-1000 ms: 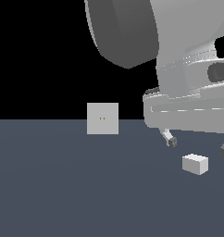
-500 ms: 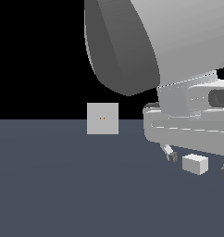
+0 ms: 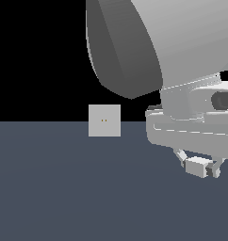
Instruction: Plug the charger into the wall socket.
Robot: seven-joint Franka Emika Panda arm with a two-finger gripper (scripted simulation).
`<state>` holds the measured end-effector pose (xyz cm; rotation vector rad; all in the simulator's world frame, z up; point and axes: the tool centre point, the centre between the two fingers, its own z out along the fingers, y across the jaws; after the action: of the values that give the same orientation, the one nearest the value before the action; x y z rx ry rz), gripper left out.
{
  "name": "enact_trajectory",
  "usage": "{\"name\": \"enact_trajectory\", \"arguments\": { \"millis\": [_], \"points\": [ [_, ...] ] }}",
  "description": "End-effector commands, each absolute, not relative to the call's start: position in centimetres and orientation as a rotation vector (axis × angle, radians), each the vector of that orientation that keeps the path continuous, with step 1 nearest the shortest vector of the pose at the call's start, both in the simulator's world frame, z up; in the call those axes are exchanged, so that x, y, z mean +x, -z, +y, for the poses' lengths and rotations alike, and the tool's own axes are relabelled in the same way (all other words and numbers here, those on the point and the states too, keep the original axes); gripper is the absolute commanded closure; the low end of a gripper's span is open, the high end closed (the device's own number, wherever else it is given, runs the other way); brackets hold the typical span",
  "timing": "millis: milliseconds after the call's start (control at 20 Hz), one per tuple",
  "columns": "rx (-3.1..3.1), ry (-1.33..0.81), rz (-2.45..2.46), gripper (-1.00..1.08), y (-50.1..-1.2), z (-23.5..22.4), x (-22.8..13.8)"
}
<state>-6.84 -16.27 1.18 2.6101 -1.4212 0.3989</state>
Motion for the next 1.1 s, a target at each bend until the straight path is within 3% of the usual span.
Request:
{"name": "enact_trajectory", "arguments": {
  "millis": [0, 550, 1050],
  "points": [
    [2.610, -0.399, -1.421, 1.08, -1.2, -16.3, -6.8],
    [2.735, -0.422, -1.206, 1.08, -3.0, -13.0, -3.9],
    [2.964, -0.461, -0.666, 1.08, -7.2, -3.6, 0.5]
  ]
}}
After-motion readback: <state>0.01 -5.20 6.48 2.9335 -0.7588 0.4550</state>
